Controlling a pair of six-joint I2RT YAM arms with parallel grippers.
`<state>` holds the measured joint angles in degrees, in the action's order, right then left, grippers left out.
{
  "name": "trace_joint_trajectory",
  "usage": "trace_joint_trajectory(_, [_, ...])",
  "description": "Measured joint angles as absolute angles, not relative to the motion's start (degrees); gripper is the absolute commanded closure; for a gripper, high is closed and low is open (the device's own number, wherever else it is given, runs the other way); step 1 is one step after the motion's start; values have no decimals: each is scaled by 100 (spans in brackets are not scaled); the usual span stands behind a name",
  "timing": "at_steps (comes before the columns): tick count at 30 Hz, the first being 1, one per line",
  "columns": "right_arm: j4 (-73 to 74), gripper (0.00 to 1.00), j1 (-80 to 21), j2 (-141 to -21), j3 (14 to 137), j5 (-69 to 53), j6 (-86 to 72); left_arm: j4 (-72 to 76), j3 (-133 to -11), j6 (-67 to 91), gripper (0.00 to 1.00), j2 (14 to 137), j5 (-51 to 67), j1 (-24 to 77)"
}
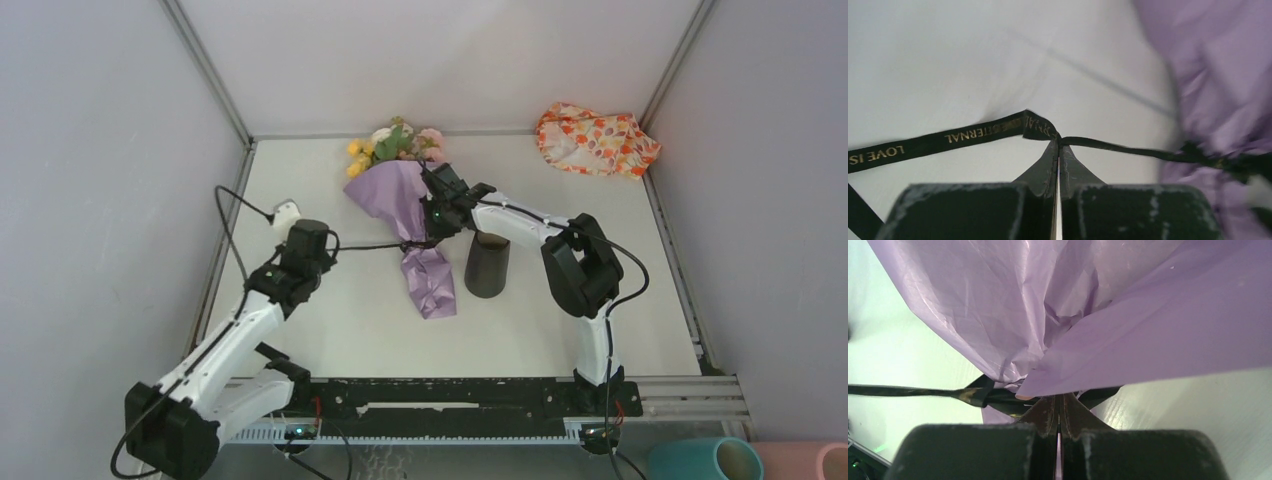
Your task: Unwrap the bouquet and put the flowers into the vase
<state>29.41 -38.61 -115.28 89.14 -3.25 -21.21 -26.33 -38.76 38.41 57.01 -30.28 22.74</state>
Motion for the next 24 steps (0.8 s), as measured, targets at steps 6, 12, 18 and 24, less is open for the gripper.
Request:
trace_joint_trajectory(6, [2963,99,-3916,-11528,8921,-322,-2108,-3441,-5371,4139,93,4869,-3435,2163])
trace_joint_trajectory(12, [3011,99,-3951,-11528,8932,-270,-2082,-3798,-6593,4158,92,4357,-4053,2110])
trace_joint_trajectory(18, [3081,99,-3948,-11531,8932,-196,-2069,-4139,-7448,4088,90,4077,-4748,2069])
trace_joint_trajectory(24, [3092,94,-3959,-11531,8932,-187,-2051,-4250,-7902,3916,80,3629,-5236,2062])
